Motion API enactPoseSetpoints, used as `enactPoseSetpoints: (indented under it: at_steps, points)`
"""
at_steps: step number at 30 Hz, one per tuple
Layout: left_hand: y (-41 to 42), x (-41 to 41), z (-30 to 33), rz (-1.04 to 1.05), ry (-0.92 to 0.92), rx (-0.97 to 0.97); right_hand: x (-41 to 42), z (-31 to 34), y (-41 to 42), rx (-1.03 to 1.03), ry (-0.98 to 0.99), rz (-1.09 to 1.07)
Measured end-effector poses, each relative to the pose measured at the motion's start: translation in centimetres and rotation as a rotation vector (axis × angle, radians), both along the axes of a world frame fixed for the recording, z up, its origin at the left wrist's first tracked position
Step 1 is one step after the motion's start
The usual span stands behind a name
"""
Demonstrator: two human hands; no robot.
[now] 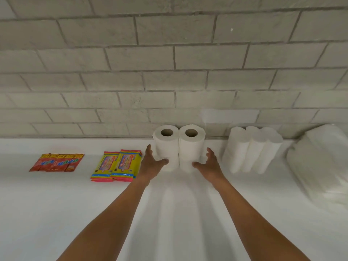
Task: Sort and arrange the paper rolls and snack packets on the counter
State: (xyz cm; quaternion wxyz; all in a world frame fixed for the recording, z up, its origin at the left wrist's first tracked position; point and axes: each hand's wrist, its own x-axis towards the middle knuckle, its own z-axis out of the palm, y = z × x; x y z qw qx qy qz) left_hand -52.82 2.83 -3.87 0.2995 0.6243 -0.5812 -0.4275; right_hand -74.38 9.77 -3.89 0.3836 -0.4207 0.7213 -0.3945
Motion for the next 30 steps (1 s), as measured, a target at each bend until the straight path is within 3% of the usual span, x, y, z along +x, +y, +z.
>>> enactPoseSetpoints:
  at_steps: [8,21,30]
  points:
    - [-2.0,-1.9,-1.8,-0.063,0.146,-0.011,0.9,-0.8,-3.3,-0.049,-0.001,-0.022]
    - [-2.0,-3.7,-2.3,-0.021,0.111,-0.062,0.5,-1.6,-3.8,-0.108,-0.023,-0.033]
    - [-1.8,-2.8,-2.3,-0.048,0.098,-0.002,-0.2,-2.1,-3.3,-0.021,-0.052,-0.038]
